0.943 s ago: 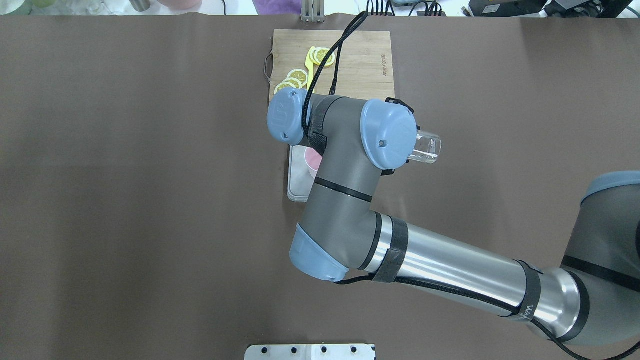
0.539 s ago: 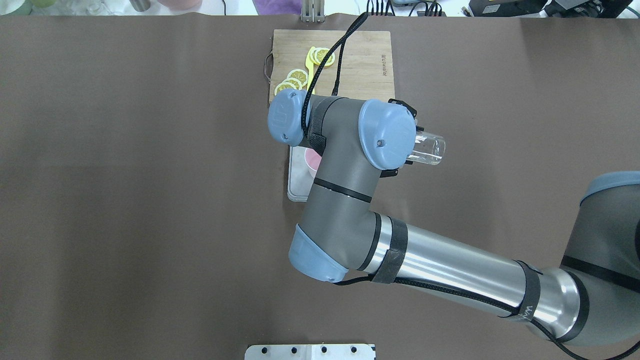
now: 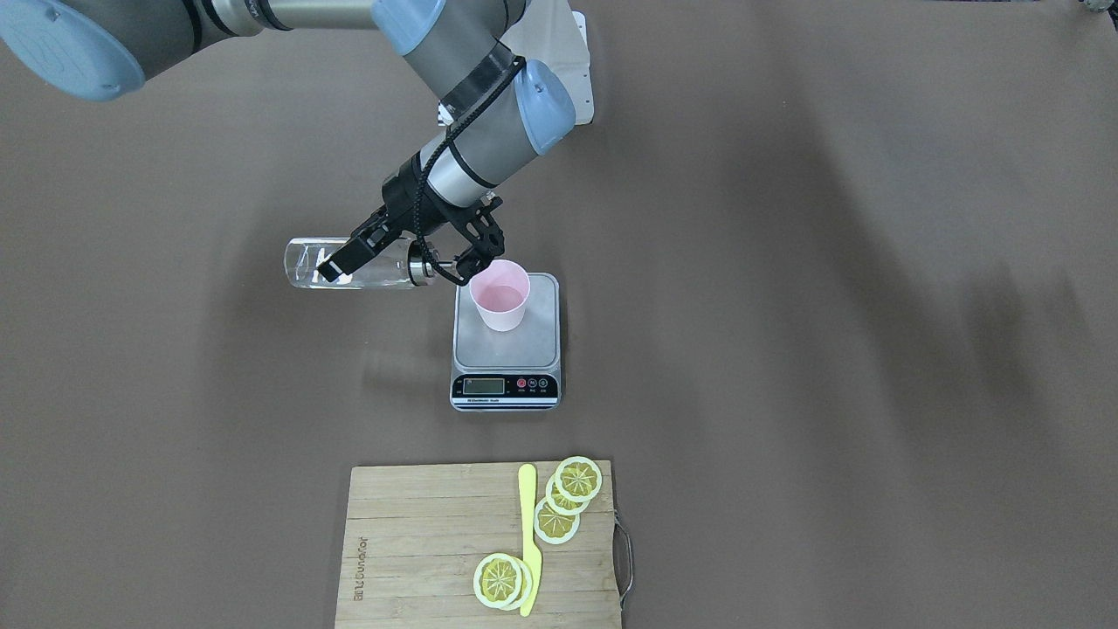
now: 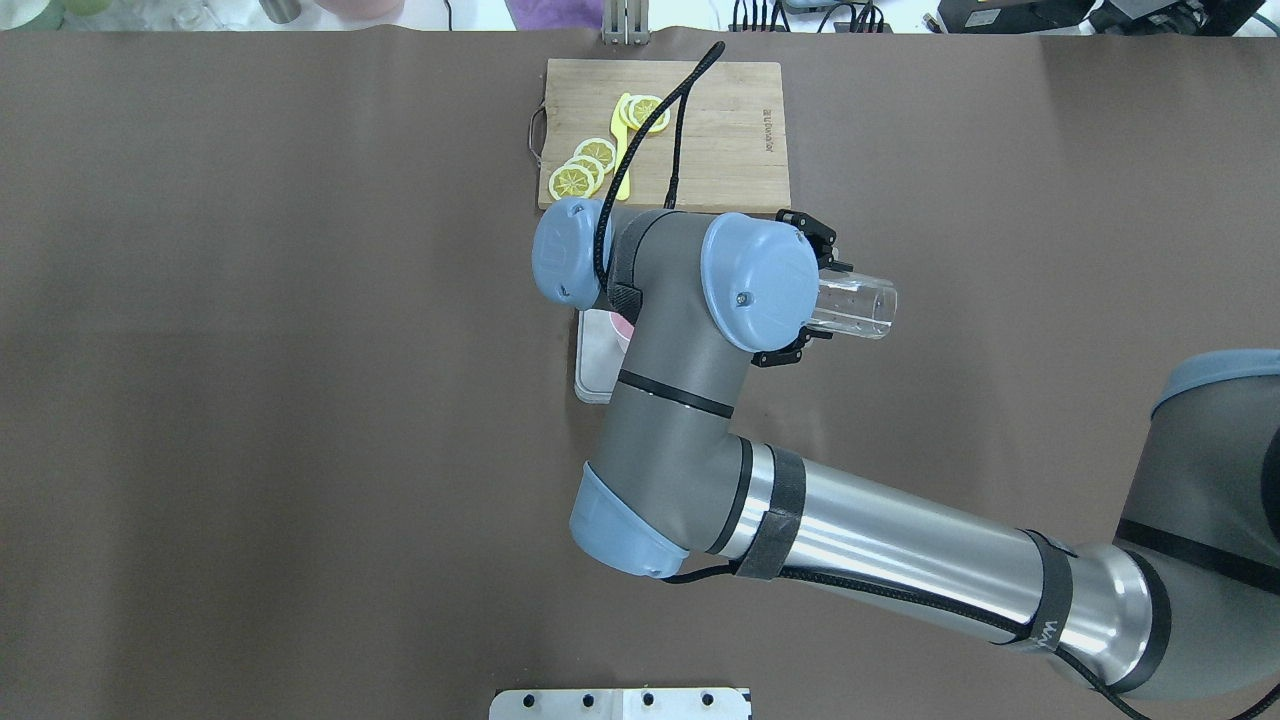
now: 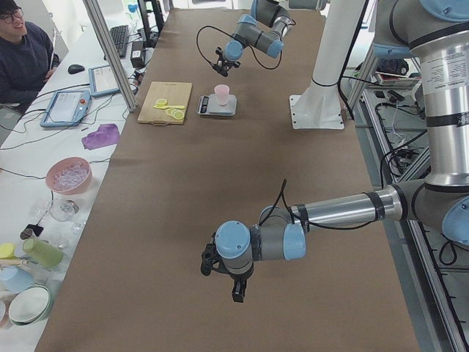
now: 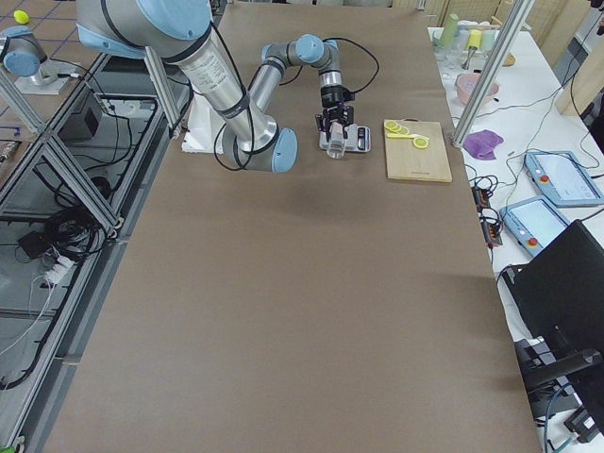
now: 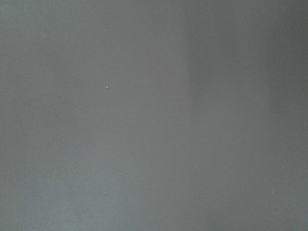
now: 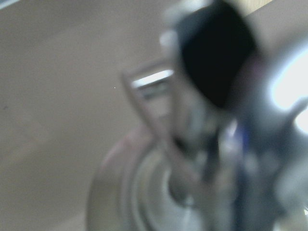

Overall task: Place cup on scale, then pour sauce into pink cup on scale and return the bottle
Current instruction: 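Tilt the glass sauce bottle with the right gripper over the pink cup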

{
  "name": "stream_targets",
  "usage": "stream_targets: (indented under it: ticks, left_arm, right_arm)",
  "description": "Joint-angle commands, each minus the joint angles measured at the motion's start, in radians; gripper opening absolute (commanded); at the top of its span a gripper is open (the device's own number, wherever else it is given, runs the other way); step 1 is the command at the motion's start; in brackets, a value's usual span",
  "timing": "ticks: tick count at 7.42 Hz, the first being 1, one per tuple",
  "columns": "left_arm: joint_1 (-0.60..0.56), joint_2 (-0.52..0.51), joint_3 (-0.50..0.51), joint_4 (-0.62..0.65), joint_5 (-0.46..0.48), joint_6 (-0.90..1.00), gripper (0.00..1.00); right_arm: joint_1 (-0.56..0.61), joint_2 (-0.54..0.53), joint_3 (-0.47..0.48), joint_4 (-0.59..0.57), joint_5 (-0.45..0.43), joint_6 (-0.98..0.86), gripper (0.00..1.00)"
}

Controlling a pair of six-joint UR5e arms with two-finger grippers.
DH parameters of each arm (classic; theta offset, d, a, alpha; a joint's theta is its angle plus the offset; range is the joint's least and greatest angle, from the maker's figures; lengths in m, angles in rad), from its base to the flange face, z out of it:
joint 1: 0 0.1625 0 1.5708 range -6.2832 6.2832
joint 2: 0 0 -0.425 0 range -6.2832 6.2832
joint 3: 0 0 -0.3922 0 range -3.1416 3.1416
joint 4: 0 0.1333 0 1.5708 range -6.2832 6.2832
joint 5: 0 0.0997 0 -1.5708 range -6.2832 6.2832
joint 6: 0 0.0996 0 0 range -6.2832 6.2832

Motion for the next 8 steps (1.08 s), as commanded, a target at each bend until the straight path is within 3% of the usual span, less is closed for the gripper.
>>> stream_targets:
  ticks: [1, 4, 8]
  left_arm:
    - [0.000, 0.000, 0.001, 0.000, 0.000, 0.000, 0.98]
    - [0.000, 0.000, 0.002, 0.002, 0.000, 0.000, 0.98]
    - [0.000, 0.000, 0.002, 0.000, 0.000, 0.000, 0.98]
  right_arm:
    - [-0.006, 0.006, -0.001, -0.009, 0.001, 0.003, 0.00]
    - [-0.006, 0.016, -0.007, -0.046, 0.000, 0.020, 0.00]
    - [-0.006, 0.056, -0.086, -0.047, 0.000, 0.049, 0.00]
